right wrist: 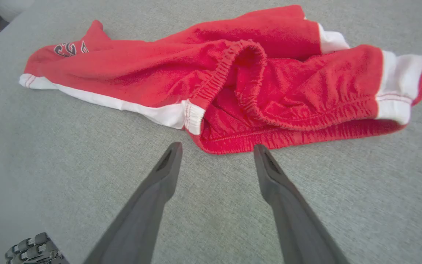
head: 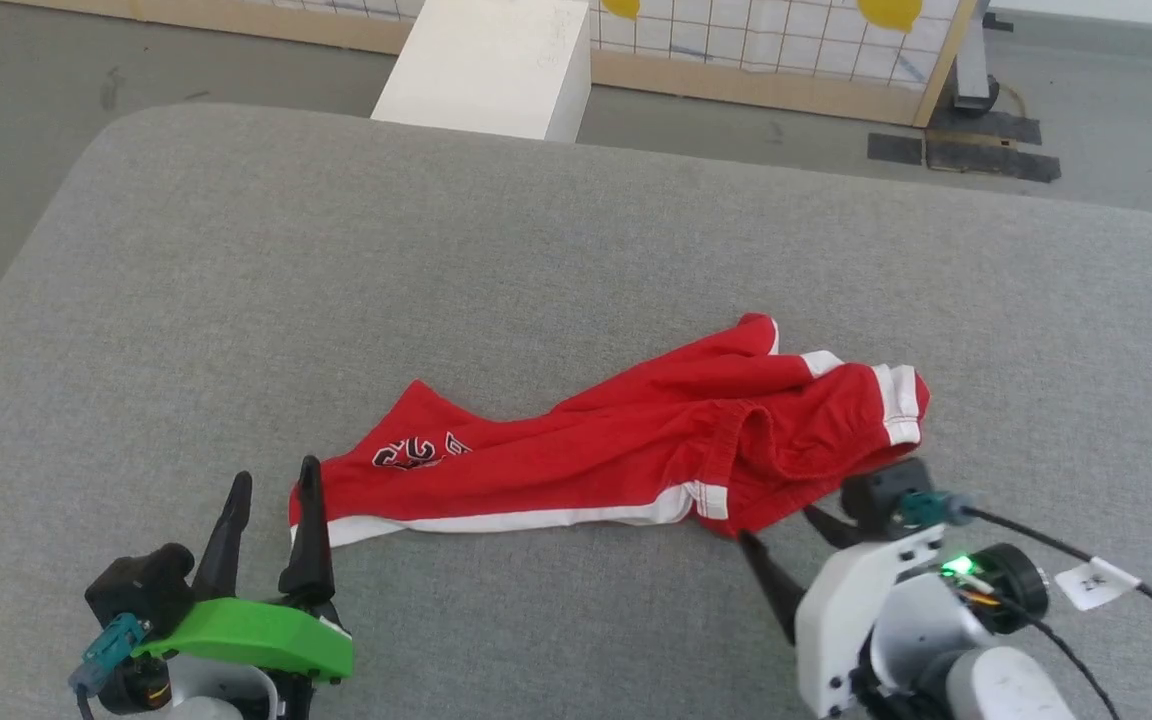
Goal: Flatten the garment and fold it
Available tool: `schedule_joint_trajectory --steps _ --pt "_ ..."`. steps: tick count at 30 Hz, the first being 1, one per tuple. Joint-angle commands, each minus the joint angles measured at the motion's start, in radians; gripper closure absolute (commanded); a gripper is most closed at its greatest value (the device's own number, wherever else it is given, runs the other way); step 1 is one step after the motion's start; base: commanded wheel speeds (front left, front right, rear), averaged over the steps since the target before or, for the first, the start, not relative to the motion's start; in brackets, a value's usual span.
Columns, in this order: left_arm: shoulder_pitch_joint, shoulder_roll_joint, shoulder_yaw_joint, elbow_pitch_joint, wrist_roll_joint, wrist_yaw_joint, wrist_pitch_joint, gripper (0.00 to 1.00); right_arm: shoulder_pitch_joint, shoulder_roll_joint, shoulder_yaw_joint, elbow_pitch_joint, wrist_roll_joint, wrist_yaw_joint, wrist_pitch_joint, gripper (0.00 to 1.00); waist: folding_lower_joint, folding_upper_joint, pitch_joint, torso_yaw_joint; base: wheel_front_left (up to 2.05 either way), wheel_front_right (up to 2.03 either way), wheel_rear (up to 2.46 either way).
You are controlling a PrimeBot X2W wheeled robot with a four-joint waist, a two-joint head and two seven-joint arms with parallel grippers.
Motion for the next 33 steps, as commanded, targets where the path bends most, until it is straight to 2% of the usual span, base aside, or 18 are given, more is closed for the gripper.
schedule_joint_trajectory --steps 1,16,17,18,19,27,29,33 --pt "0.001 0.007 -0.003 -0.002 0.002 -0.007 -0.005 0.0 0.003 -0.001 0.015 -0.003 0.001 -0.001 -0.011 0.0 0.0 0.009 0.008 0.004 0.0 0.0 0.0" --pt "-0.025 0.015 -0.014 0.009 -0.026 -0.007 -0.005 0.0 -0.184 -0.001 0.118 0.24 -0.001 -0.001 -0.097 0.0 0.0 0.009 0.059 0.049 0.0 0.0 0.0" --pt "-0.027 0.015 -0.015 0.01 -0.027 -0.007 -0.005 0.0 -0.194 -0.001 0.122 0.258 0.007 -0.001 -0.096 0.06 0.0 0.009 0.061 0.052 0.0 0.0 0.0" --pt "-0.029 0.014 -0.016 0.01 -0.028 -0.007 -0.005 0.0 -0.204 -0.001 0.126 0.272 0.013 -0.001 -0.096 0.65 0.0 0.009 0.062 0.054 0.0 0.0 0.0" --pt "-0.03 0.014 -0.017 0.011 -0.028 -0.007 -0.005 0.0 -0.211 -0.001 0.128 0.28 0.017 -0.001 -0.099 1.0 0.0 0.009 0.063 0.055 0.0 0.0 0.0" --pt "-0.025 0.02 -0.025 0.032 -0.032 -0.007 -0.002 0.0 -0.232 -0.001 0.132 0.294 0.038 -0.001 -0.106 1.0 0.0 0.009 0.053 0.047 0.0 0.0 0.0" --pt "-0.021 0.02 -0.026 0.044 -0.041 -0.001 0.027 0.0 -0.227 -0.001 0.132 0.286 0.043 -0.001 -0.102 1.0 0.0 0.009 0.047 0.04 0.0 0.0 0.0" --pt "-0.005 0.03 -0.025 0.079 -0.05 0.058 0.161 0.0 -0.214 -0.001 0.127 0.268 0.048 -0.001 -0.09 1.0 0.0 0.009 0.038 0.027 0.0 0.0 0.0"
